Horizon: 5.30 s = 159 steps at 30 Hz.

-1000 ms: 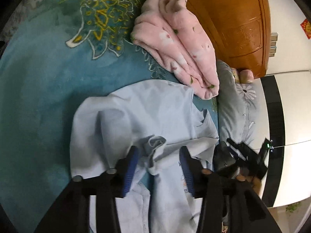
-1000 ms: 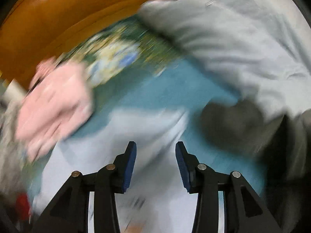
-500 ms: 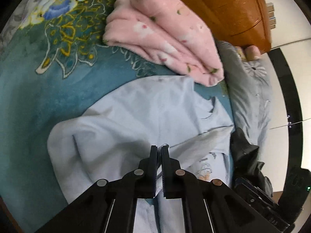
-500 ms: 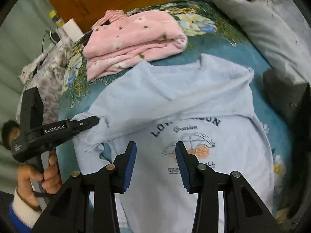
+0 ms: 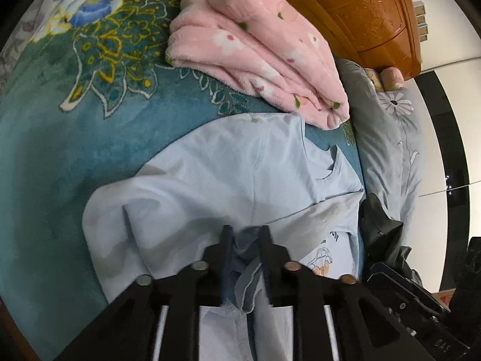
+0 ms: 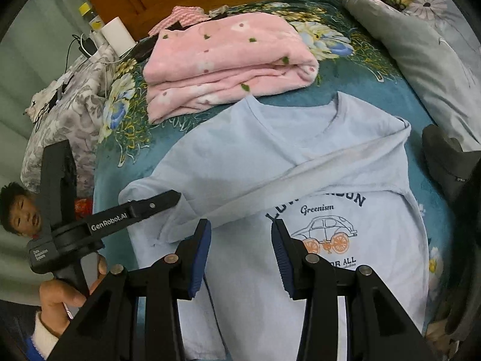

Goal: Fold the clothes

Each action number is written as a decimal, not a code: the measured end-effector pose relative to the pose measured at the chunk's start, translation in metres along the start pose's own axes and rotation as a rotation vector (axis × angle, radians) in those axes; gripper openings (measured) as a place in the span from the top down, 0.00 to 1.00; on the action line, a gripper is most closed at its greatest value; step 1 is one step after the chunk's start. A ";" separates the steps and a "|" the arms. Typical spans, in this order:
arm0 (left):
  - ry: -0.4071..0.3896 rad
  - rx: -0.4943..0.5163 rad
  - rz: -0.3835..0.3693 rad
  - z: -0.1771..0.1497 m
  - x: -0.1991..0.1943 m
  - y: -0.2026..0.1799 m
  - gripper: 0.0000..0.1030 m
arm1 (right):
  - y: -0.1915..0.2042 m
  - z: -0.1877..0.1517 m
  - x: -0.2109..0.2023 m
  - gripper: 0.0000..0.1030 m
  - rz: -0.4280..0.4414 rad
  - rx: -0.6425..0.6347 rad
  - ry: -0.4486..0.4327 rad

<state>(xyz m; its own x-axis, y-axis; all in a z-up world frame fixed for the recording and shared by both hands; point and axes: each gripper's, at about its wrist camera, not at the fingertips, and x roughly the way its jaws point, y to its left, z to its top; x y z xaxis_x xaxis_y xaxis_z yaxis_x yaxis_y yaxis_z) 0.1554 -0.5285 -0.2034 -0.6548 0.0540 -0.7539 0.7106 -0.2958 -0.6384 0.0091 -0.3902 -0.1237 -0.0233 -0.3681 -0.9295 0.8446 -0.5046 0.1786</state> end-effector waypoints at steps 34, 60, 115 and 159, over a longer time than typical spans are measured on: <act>-0.068 0.199 -0.050 0.000 -0.029 -0.034 0.92 | -0.014 -0.009 0.016 0.58 -0.008 0.051 0.050; 0.051 -0.035 0.089 -0.067 -0.044 0.058 0.56 | -0.010 -0.077 -0.005 0.58 0.062 0.032 0.124; -0.035 -0.118 -0.108 -0.053 -0.091 0.089 0.44 | 0.145 -0.122 0.100 0.89 0.039 -0.878 0.278; 0.044 -0.128 -0.145 -0.070 -0.052 0.080 0.44 | 0.124 -0.133 0.097 0.89 0.005 -0.789 0.311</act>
<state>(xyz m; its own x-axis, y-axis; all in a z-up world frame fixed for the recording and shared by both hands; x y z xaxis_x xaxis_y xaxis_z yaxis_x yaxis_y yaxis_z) 0.2640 -0.4886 -0.2259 -0.7430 0.1294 -0.6567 0.6382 -0.1586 -0.7533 0.1831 -0.3848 -0.2350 0.0322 -0.0791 -0.9963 0.9727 0.2315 0.0131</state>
